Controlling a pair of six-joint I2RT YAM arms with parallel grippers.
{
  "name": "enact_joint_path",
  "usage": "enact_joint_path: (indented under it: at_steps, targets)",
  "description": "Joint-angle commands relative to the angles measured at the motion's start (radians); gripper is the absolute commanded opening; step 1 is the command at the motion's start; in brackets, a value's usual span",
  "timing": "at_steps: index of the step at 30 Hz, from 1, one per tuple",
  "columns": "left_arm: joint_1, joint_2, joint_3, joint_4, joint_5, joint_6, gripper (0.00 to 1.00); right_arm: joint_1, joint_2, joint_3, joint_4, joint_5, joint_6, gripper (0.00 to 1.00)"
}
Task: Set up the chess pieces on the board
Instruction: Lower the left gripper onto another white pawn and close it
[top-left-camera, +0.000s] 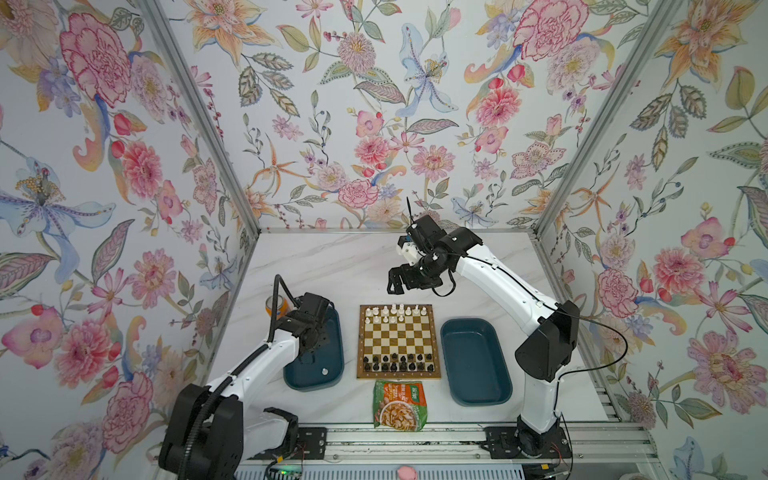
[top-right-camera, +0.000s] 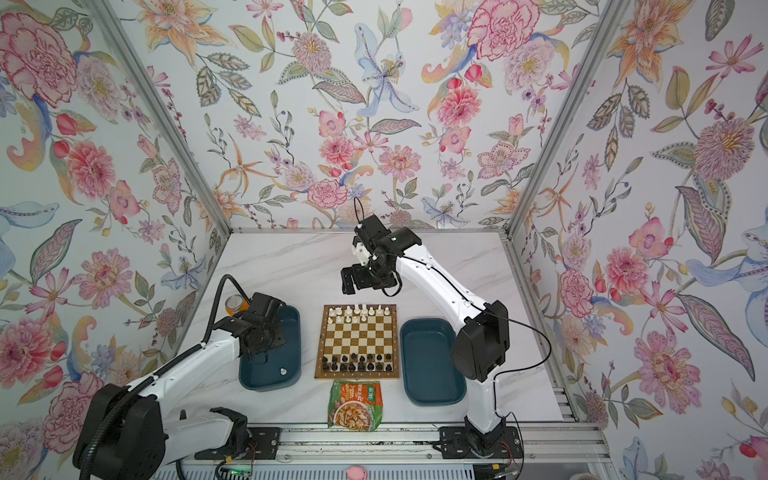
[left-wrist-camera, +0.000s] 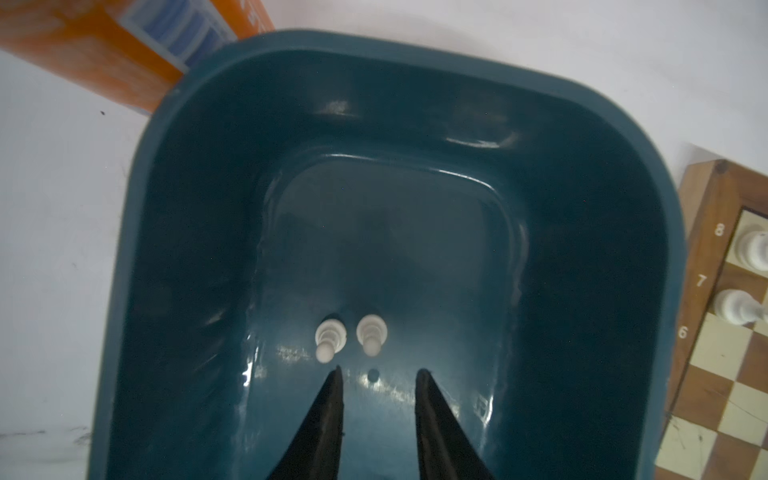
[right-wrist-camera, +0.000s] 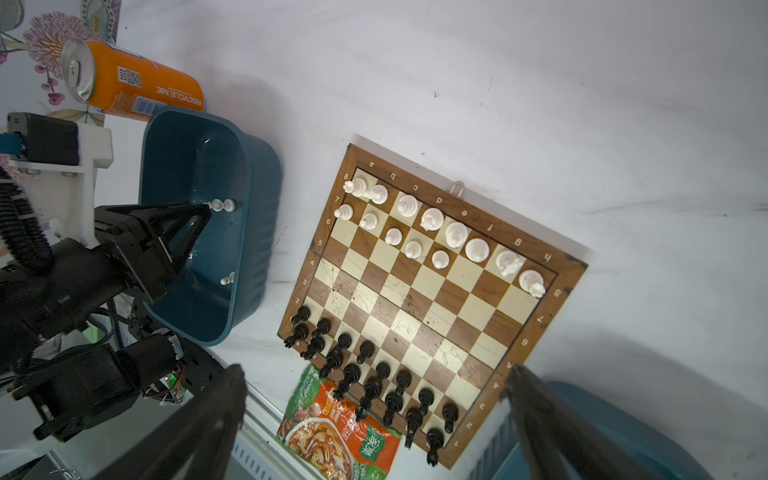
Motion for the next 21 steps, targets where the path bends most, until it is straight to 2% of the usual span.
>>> enact_joint_path:
  at_steps: [1,7,21]
  targets:
    - [0.015,0.032,0.002,0.033,-0.002,0.032,0.29,-0.026,-0.050,-0.036,-0.019,0.022,-0.020,0.99]
    - [0.021,0.070,0.010,0.050,-0.004,0.034,0.28,-0.072,-0.068,-0.061,-0.014,0.011,-0.034,0.99]
    - [0.026,0.130,0.026,0.059,0.004,0.050,0.25,-0.103,-0.093,-0.110,-0.004,0.003,-0.038,0.99]
